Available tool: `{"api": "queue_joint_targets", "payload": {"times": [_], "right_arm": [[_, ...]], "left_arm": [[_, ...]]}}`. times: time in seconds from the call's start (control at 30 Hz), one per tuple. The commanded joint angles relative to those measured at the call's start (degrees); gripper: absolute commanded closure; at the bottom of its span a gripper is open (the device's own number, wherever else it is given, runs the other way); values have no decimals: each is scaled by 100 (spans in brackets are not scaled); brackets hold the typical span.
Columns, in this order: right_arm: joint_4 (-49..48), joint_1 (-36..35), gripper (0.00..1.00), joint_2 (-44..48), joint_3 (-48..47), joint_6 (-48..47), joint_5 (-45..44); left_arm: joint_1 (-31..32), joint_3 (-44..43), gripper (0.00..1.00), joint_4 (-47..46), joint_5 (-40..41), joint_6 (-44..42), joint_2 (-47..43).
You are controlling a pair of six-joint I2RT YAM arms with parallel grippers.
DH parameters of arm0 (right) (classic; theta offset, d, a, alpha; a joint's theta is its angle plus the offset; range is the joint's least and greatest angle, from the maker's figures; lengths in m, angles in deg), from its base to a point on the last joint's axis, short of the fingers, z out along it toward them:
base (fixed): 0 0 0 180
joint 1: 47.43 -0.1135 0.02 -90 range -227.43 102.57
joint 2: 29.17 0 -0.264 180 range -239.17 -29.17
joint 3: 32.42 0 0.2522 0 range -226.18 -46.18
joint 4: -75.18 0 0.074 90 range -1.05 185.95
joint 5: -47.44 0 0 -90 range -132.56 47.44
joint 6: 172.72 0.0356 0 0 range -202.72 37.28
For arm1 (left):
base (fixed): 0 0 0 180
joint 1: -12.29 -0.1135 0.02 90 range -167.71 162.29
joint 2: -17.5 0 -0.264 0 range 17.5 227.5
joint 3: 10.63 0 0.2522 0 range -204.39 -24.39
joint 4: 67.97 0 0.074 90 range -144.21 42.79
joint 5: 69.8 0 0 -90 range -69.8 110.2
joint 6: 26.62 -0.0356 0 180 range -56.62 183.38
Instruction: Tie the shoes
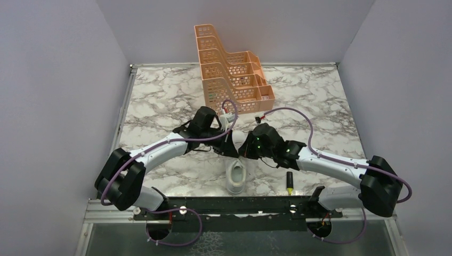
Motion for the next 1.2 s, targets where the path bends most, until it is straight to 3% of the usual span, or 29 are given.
{"api": "queue_joint_targets", "payload": {"times": [0.0, 0.23, 0.53, 0.73, 0.87, 1.03, 1.17], "right_arm": [[161, -22, 99, 25, -32, 65, -280], [761, -24, 83, 201, -264, 10, -183], [2545, -16, 55, 679, -861, -293, 178], [2395, 30, 53, 922, -753, -468, 360], [1330, 674, 55, 944, -453, -1094, 1315], [645, 2159, 59, 178, -629, -1902, 3459], [706, 2393, 62, -583, -1159, -2828, 4599]], "left_arm": [[198, 139, 100, -193, 29, 183, 140], [231, 365, 100, -211, 131, 197, 7], [231, 523, 100, -293, 175, 116, -62], [231, 523, 100, -407, 128, 171, -182], [231, 458, 100, -405, 133, 184, -225], [231, 522, 100, -390, 89, 167, -239], [229, 580, 100, -371, 120, 122, -283]]}}
